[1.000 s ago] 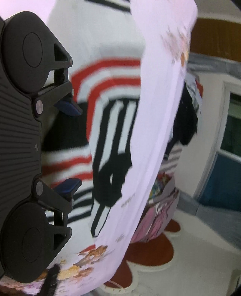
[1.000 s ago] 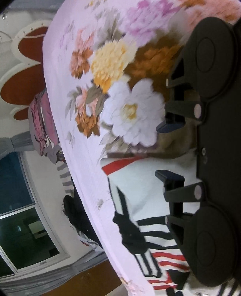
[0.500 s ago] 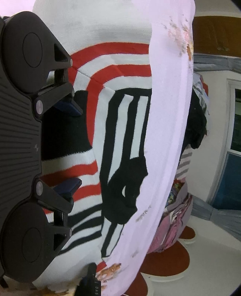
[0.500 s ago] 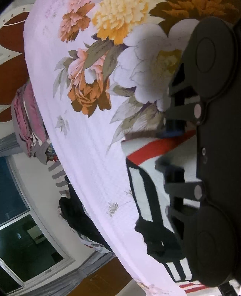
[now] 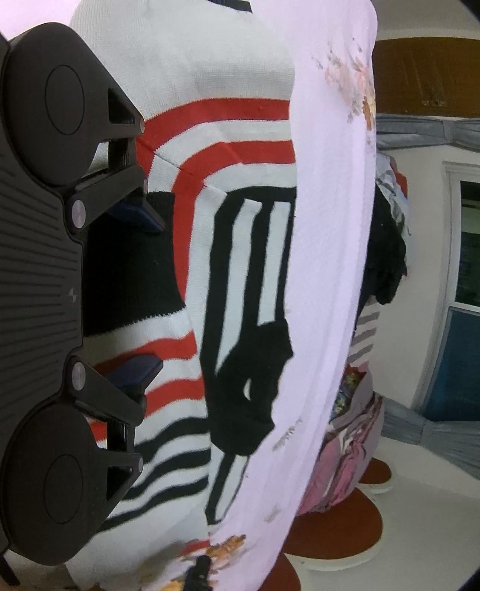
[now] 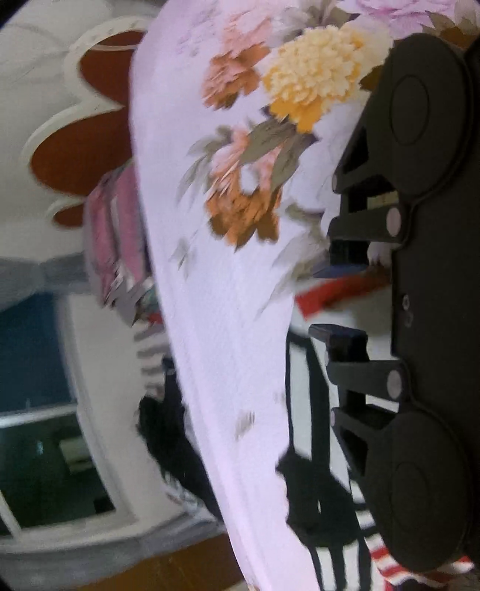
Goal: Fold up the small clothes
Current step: 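Open the right tool to release the sleeve onto the sweater body, then grasp the other black sleeve cuff with the left tool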
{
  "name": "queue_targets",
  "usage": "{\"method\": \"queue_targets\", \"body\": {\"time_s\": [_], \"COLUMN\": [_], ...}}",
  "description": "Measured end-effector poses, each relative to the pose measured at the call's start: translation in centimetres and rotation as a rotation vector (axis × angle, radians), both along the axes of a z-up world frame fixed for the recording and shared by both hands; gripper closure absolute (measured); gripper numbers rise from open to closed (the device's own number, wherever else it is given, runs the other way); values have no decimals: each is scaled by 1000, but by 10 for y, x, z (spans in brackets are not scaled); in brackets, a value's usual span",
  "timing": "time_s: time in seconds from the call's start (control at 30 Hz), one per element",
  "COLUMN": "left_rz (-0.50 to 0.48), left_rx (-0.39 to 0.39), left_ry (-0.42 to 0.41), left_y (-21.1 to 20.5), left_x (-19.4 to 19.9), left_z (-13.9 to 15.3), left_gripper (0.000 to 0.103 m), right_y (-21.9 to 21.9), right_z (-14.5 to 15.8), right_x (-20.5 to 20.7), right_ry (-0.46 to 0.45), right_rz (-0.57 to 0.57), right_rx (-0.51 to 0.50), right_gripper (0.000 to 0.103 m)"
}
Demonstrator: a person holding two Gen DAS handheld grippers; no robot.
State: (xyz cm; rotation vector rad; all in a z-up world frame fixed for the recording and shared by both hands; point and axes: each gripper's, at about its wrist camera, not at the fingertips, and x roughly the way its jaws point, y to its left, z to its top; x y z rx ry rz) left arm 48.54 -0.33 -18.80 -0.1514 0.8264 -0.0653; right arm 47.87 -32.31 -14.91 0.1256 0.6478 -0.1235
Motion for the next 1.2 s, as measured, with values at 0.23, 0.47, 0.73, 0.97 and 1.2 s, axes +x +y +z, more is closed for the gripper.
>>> {"method": "queue_targets", "body": {"time_s": [0.23,0.47,0.73,0.97,1.2], "left_rz": [-18,39,162,307,431], "left_rx": [31,6,-45,-75,-127], "left_ry": [4,24,61,23,38], "left_y": [0,7,52,122,207], "left_x": [3,-2,-38,-77,-98], "left_z": [-6,4,24,38,27], "left_gripper": [31,30,30,9,9], "right_y": [3,15,78,131,188], "right_z": [-30,-13,-10,-4,4], "right_x": [33,14,-27,-42,-50], "right_ry": [103,86,104,101,98], "right_rz": [20,51,246,339,378], "right_rx": [-66,-27,34,92,77], "right_gripper": [78,71,64,64,57]}}
